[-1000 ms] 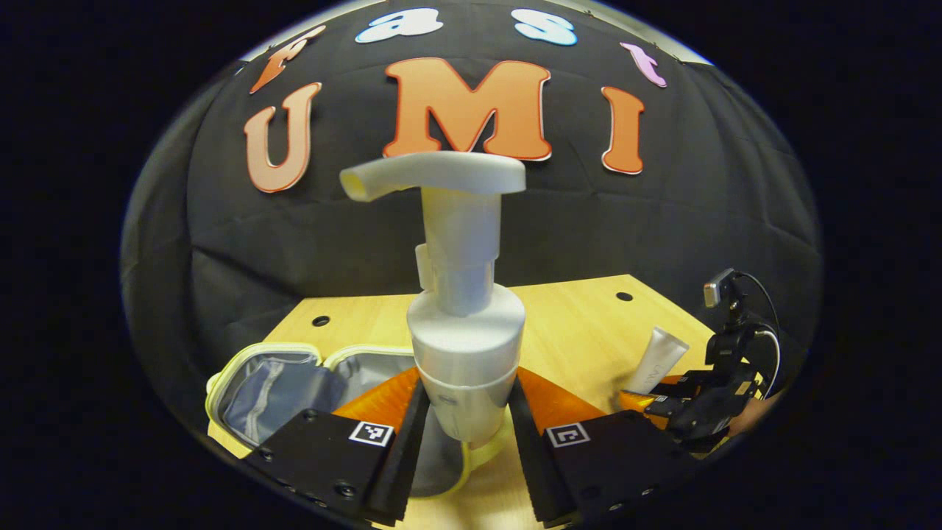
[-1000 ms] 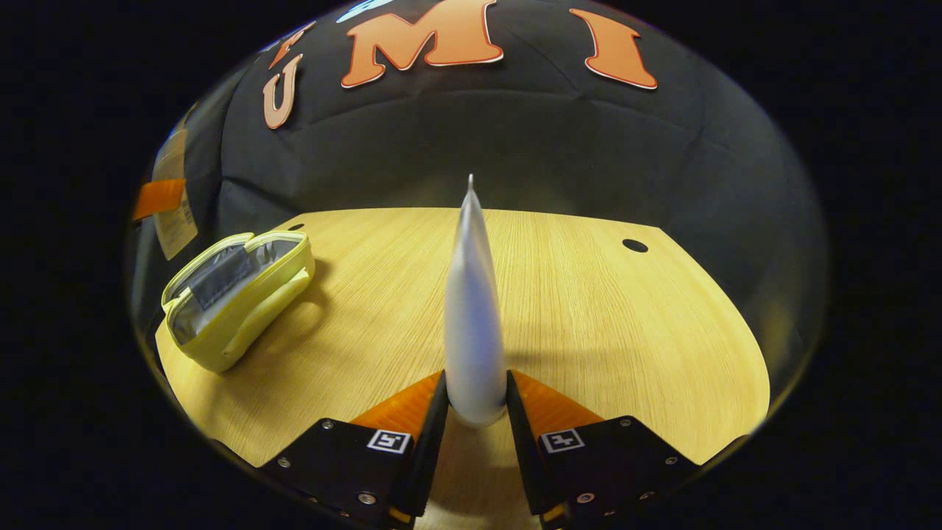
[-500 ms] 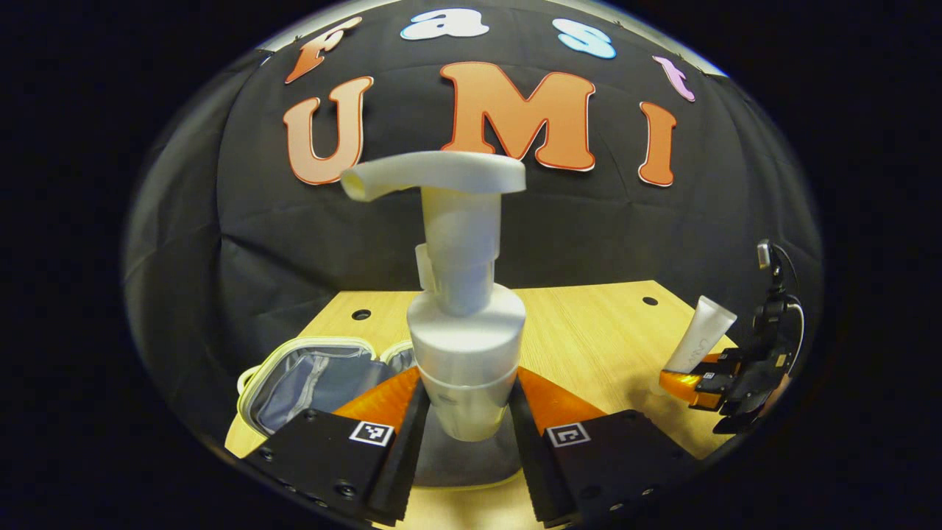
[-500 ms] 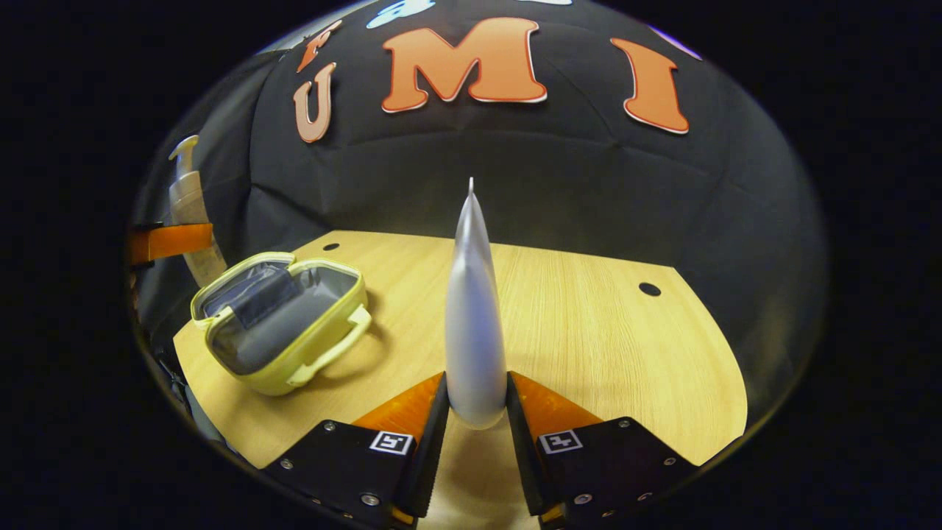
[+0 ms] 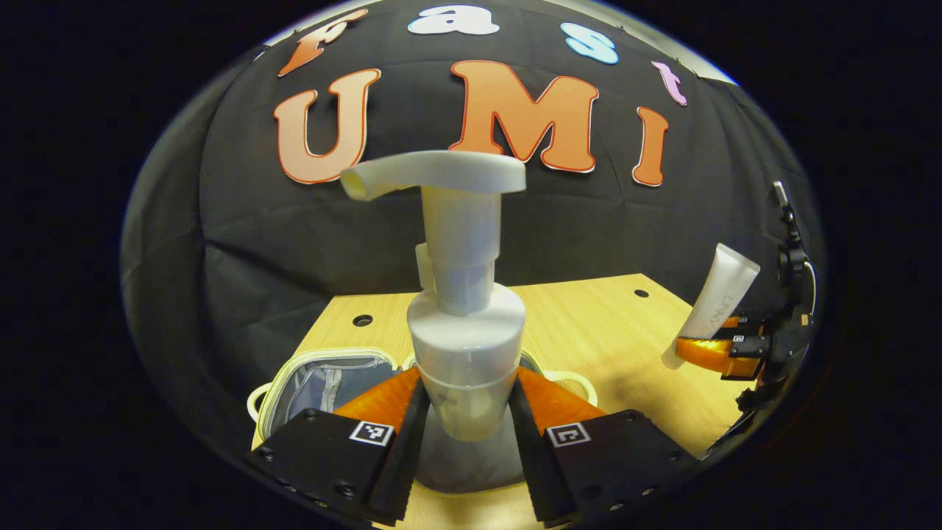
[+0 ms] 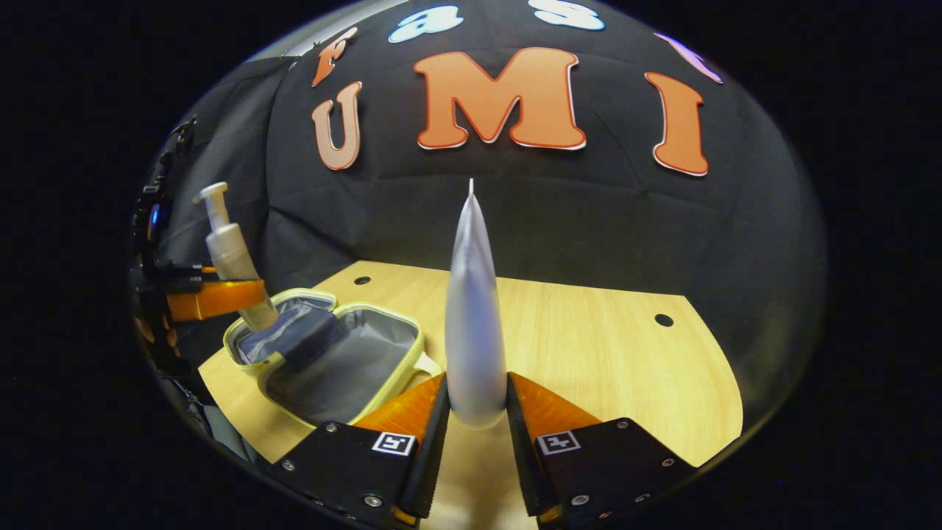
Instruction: First open the suitcase, pack the skin care products into it, and then close the suitcase.
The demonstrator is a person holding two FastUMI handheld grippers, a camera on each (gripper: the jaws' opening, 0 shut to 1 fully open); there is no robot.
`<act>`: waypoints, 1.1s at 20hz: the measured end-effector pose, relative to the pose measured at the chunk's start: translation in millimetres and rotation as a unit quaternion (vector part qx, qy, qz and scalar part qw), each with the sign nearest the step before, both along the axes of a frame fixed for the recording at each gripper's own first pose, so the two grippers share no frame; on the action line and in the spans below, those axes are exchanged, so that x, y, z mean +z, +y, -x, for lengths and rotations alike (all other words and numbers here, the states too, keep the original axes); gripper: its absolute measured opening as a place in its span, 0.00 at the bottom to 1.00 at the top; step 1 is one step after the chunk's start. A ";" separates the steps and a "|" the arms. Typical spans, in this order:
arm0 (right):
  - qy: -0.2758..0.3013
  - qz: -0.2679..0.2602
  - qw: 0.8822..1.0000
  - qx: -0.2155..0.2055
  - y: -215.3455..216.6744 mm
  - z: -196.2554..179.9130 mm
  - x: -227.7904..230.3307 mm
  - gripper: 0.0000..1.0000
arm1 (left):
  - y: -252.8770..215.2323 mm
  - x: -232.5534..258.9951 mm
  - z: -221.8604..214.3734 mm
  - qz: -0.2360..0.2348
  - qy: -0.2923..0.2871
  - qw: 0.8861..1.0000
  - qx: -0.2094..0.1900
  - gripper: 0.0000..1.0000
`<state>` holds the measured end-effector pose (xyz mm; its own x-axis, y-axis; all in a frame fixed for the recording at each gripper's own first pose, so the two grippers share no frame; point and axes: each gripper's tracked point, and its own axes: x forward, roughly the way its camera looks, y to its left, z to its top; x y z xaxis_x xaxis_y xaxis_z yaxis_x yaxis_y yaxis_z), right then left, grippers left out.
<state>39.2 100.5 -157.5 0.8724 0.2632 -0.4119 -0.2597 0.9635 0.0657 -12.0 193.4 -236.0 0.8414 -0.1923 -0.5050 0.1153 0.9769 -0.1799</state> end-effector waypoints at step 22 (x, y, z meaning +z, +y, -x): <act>0.115 -0.034 0.992 0.041 138.0 10.7 -46.7 0.51 | -14.0 -132.3 23.9 0.015 0.249 0.961 -0.121 0.61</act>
<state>28.5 238.5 -204.2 0.7317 0.3632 -0.5769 -0.3074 0.9311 0.1963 -35.9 179.3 -368.3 0.4261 -0.3735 -0.8240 0.2312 0.9255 -0.3000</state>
